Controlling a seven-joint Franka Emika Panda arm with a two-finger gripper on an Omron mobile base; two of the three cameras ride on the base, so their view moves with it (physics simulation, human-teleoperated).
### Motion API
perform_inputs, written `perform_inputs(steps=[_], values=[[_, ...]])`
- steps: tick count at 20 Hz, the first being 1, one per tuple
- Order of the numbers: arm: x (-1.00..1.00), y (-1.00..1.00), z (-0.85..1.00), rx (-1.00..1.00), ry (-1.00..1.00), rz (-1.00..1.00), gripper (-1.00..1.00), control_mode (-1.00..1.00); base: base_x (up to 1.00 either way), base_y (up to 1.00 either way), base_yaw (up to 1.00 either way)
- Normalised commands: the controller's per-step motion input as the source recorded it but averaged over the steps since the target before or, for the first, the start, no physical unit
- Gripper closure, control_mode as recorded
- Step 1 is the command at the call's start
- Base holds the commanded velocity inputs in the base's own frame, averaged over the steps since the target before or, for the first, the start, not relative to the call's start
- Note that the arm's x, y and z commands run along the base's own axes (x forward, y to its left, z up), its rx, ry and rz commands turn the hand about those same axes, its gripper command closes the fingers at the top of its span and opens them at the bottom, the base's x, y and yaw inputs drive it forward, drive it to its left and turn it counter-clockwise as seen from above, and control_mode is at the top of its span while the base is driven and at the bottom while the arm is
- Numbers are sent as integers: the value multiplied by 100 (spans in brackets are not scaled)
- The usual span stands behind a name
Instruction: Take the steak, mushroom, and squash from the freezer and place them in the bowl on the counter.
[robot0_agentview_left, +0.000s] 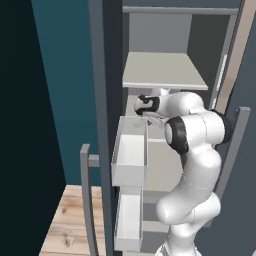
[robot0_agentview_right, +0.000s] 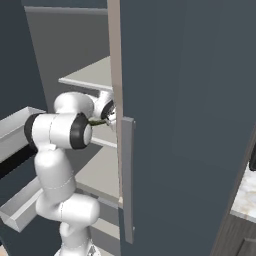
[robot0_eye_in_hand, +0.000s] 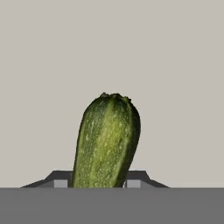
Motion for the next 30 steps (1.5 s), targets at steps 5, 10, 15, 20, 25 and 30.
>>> perform_inputs(steps=[5,10,15,20,25,30], values=[[-44,4,-18,2,-27,0,100,-100,0,0,0],[-54,1,0,0,-20,0,100,-100,0,0,0],[-55,0,20,4,-5,0,100,-100,0,0,0],[-72,-23,48,8,2,0,100,-100,0,0,0],[-76,-21,45,8,6,0,100,-100,0,0,0],[-79,-8,68,1,17,0,100,-100,0,0,0]])
